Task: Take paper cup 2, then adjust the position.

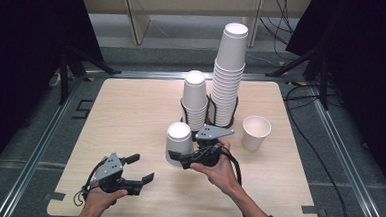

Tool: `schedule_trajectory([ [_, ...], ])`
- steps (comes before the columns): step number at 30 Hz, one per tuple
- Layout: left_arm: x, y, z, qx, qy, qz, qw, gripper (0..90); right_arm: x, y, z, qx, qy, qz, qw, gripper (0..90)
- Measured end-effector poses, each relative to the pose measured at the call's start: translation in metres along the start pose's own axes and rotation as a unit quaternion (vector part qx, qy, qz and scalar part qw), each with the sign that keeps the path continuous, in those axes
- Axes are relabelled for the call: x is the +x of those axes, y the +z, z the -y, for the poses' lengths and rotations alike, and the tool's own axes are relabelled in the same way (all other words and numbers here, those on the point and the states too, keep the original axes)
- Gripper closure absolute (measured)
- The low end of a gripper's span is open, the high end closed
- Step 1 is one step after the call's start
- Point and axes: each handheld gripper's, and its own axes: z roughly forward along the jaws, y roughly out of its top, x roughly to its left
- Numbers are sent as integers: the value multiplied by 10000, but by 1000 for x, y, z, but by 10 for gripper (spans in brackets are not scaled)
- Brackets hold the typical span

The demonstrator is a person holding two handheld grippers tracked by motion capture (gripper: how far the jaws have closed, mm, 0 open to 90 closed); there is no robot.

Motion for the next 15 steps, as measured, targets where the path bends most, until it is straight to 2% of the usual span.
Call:
schedule_trajectory([
  [2,0,1,1,-86,-18,34,10000,147,2,2,0,33,9,-11,10000,179],
  [3,0,0,0,-56,35,36,10000,147,3,4,0,-7,-7,-25,10000,178],
  [4,0,0,0,-64,15,48,10000,147,5,6,0,15,88,-106,9999,178],
  [5,-1,0,1,-189,-5,141,9997,147,6,7,0,23,127,-75,9999,179],
  [6,-2,-1,0,-201,28,174,9996,147,7,8,0,44,40,-23,10000,179],
  [7,-3,-3,-1,-180,78,168,9997,147,7,10,0,7,10,-78,10000,178],
  [8,-3,-1,-1,-301,106,238,9992,147,9,12,0,-1,24,-95,10000,178],
  [11,-4,-2,-1,-225,176,263,9992,147,12,15,0,39,13,-137,9999,178],
  [15,-7,0,-2,-321,194,363,9986,146,15,22,2,-10,-6,-252,9997,178],
])
